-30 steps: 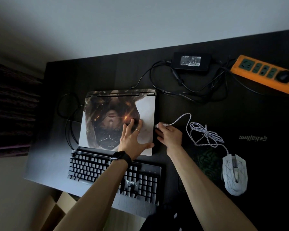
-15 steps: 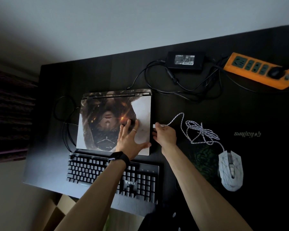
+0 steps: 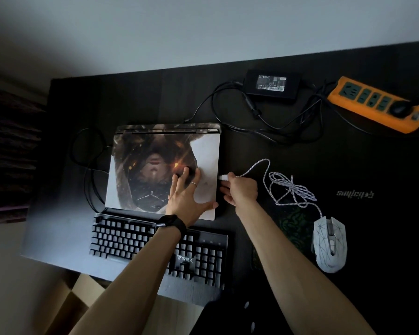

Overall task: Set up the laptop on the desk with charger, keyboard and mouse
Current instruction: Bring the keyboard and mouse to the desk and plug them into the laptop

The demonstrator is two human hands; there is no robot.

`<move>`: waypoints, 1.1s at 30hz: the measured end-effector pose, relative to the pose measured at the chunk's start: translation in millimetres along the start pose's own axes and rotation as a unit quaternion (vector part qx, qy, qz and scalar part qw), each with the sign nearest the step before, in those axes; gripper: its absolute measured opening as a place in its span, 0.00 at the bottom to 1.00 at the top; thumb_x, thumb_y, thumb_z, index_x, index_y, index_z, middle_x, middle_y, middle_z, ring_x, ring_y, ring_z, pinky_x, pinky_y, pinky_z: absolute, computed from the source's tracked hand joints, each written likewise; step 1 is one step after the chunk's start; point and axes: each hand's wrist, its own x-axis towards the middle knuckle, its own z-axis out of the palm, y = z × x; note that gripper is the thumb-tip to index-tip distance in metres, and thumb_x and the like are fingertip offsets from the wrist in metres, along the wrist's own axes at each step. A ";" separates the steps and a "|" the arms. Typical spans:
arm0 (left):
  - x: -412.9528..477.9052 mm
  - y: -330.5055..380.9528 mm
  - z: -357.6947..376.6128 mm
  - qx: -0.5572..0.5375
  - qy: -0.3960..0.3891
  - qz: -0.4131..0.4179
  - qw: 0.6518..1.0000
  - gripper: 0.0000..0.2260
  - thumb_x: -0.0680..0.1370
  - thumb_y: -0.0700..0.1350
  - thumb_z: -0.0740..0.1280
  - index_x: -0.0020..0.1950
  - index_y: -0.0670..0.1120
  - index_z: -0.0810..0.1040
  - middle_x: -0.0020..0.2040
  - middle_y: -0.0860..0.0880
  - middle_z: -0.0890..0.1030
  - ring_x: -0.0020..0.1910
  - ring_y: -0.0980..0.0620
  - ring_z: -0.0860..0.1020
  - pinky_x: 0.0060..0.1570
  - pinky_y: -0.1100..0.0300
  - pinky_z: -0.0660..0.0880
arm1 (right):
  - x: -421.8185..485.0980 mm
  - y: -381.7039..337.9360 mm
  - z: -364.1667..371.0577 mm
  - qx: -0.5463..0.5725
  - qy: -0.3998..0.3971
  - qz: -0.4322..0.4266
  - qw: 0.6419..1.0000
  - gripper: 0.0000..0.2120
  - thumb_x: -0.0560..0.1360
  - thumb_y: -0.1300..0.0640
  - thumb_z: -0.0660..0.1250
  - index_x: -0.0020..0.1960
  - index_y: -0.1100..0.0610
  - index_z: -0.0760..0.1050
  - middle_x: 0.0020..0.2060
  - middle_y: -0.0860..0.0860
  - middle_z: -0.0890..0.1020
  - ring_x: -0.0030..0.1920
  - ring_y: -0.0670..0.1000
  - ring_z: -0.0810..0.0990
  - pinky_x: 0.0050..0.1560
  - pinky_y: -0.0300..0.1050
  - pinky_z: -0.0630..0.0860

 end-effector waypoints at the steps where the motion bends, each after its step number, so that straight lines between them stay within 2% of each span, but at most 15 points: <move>1: -0.2 -0.4 -0.3 0.000 -0.001 0.001 1.000 0.48 0.66 0.66 0.74 0.79 0.62 0.50 0.81 0.55 0.46 0.79 0.46 0.41 0.77 0.48 0.51 | 0.3 -5.3 -1.7 -0.045 -0.001 -0.002 0.999 0.11 0.81 0.54 0.62 0.42 0.55 0.78 0.41 0.53 0.86 0.39 0.51 0.84 0.35 0.44 0.78; 4: -0.1 -1.2 0.0 0.002 -0.001 0.007 1.000 0.48 0.66 0.67 0.73 0.79 0.62 0.50 0.81 0.54 0.46 0.79 0.45 0.41 0.76 0.49 0.50 | -1.8 -21.7 -7.1 -0.100 -0.022 0.000 0.995 0.11 0.81 0.60 0.59 0.42 0.58 0.75 0.37 0.57 0.85 0.29 0.50 0.77 0.31 0.42 0.78; 9: 0.2 -2.6 -0.9 0.009 -0.004 0.012 1.000 0.48 0.66 0.67 0.73 0.79 0.62 0.49 0.81 0.54 0.45 0.79 0.45 0.41 0.76 0.48 0.49 | -3.8 -22.4 -5.9 -0.117 -0.065 0.050 0.990 0.10 0.82 0.59 0.56 0.46 0.57 0.74 0.36 0.58 0.84 0.28 0.48 0.75 0.28 0.39 0.77; 11: 0.1 -3.0 -1.9 0.012 -0.006 0.011 1.000 0.48 0.66 0.67 0.73 0.79 0.62 0.49 0.81 0.54 0.45 0.79 0.45 0.41 0.77 0.47 0.50 | -2.4 -16.6 -2.6 -0.050 -0.061 0.065 0.995 0.07 0.81 0.59 0.61 0.48 0.59 0.77 0.34 0.56 0.83 0.25 0.45 0.73 0.24 0.36 0.74; 16: -0.7 -1.8 -3.9 0.011 -0.010 0.012 1.000 0.48 0.66 0.67 0.73 0.79 0.62 0.49 0.81 0.54 0.46 0.79 0.44 0.42 0.77 0.47 0.50 | -0.7 -4.8 -0.1 -0.048 -0.041 0.043 0.997 0.06 0.76 0.61 0.67 0.43 0.62 0.80 0.32 0.55 0.83 0.25 0.47 0.76 0.28 0.38 0.76; 18: -0.9 -1.7 -4.8 0.009 -0.013 0.012 1.000 0.48 0.67 0.67 0.72 0.79 0.61 0.49 0.81 0.54 0.45 0.79 0.44 0.41 0.77 0.48 0.49 | -0.5 -9.0 -5.0 -0.075 -0.048 0.037 0.995 0.08 0.75 0.59 0.66 0.44 0.64 0.81 0.32 0.56 0.85 0.24 0.48 0.77 0.27 0.38 0.76; 19: -1.5 -1.4 -4.8 0.008 -0.013 0.011 1.000 0.48 0.67 0.67 0.72 0.79 0.61 0.49 0.81 0.54 0.45 0.79 0.44 0.41 0.77 0.48 0.50 | -0.2 -11.1 -10.2 -0.148 -0.045 0.004 0.988 0.10 0.74 0.58 0.66 0.43 0.64 0.82 0.31 0.55 0.85 0.25 0.49 0.78 0.29 0.40 0.77; 20: -0.8 -1.6 -4.7 0.007 -0.010 0.013 1.000 0.48 0.67 0.67 0.72 0.79 0.62 0.49 0.81 0.54 0.45 0.79 0.44 0.41 0.77 0.47 0.50 | 0.9 -12.6 -15.8 -0.268 -0.028 -0.067 0.961 0.11 0.73 0.56 0.66 0.40 0.62 0.83 0.30 0.53 0.84 0.27 0.51 0.80 0.32 0.42 0.78; 21: -0.2 -1.9 -3.6 0.009 -0.006 0.014 1.000 0.48 0.67 0.67 0.72 0.79 0.62 0.49 0.81 0.54 0.45 0.79 0.44 0.42 0.77 0.46 0.51 | 0.3 -13.0 -21.6 -0.404 0.008 -0.171 0.899 0.11 0.72 0.55 0.65 0.37 0.59 0.82 0.29 0.52 0.83 0.29 0.54 0.81 0.35 0.45 0.78; 22: -0.2 -2.2 -3.0 0.012 -0.006 0.015 1.000 0.48 0.66 0.68 0.72 0.79 0.62 0.49 0.81 0.54 0.45 0.79 0.44 0.42 0.77 0.45 0.51 | -1.1 -11.2 -26.9 -0.512 0.063 -0.298 0.804 0.09 0.73 0.54 0.67 0.37 0.57 0.80 0.31 0.52 0.82 0.33 0.58 0.81 0.35 0.47 0.77; 23: 0.3 -3.0 -2.2 0.012 -0.005 0.016 1.000 0.48 0.66 0.68 0.72 0.79 0.62 0.49 0.81 0.53 0.45 0.79 0.43 0.42 0.76 0.43 0.52 | -2.3 -9.3 -30.6 -0.565 0.093 -0.410 0.710 0.05 0.73 0.55 0.69 0.41 0.56 0.80 0.36 0.53 0.82 0.36 0.59 0.81 0.35 0.48 0.77; 25: 0.3 -3.1 -1.5 0.014 -0.006 0.017 1.000 0.48 0.67 0.68 0.72 0.79 0.62 0.48 0.81 0.53 0.45 0.79 0.43 0.41 0.76 0.42 0.53 | 1.8 -5.8 -35.5 -0.623 0.075 -0.498 0.599 0.11 0.73 0.57 0.72 0.56 0.55 0.80 0.50 0.54 0.78 0.45 0.58 0.80 0.35 0.50 0.78; 27: 0.1 -2.5 -1.3 0.017 -0.005 0.020 1.000 0.48 0.67 0.68 0.72 0.79 0.62 0.48 0.81 0.53 0.45 0.79 0.43 0.42 0.76 0.42 0.54 | 14.1 -6.4 -37.5 -0.662 0.048 -0.506 0.551 0.17 0.74 0.58 0.73 0.62 0.55 0.79 0.55 0.55 0.76 0.48 0.59 0.77 0.38 0.50 0.78; 30: -1.0 -2.1 -3.1 0.013 0.000 0.018 1.000 0.48 0.67 0.67 0.72 0.79 0.62 0.49 0.81 0.53 0.46 0.79 0.44 0.42 0.76 0.43 0.54 | 28.1 -9.5 -35.9 -0.649 0.035 -0.561 0.513 0.10 0.72 0.59 0.76 0.53 0.55 0.85 0.44 0.54 0.80 0.41 0.59 0.77 0.36 0.50 0.77; 33: -0.8 -1.0 -3.6 0.014 -0.005 0.015 1.000 0.48 0.67 0.67 0.73 0.79 0.61 0.49 0.81 0.53 0.45 0.79 0.44 0.42 0.76 0.44 0.53 | 31.0 -11.1 -39.3 -0.606 0.028 -0.559 0.565 0.09 0.70 0.58 0.78 0.50 0.55 0.85 0.42 0.52 0.81 0.40 0.57 0.77 0.36 0.50 0.77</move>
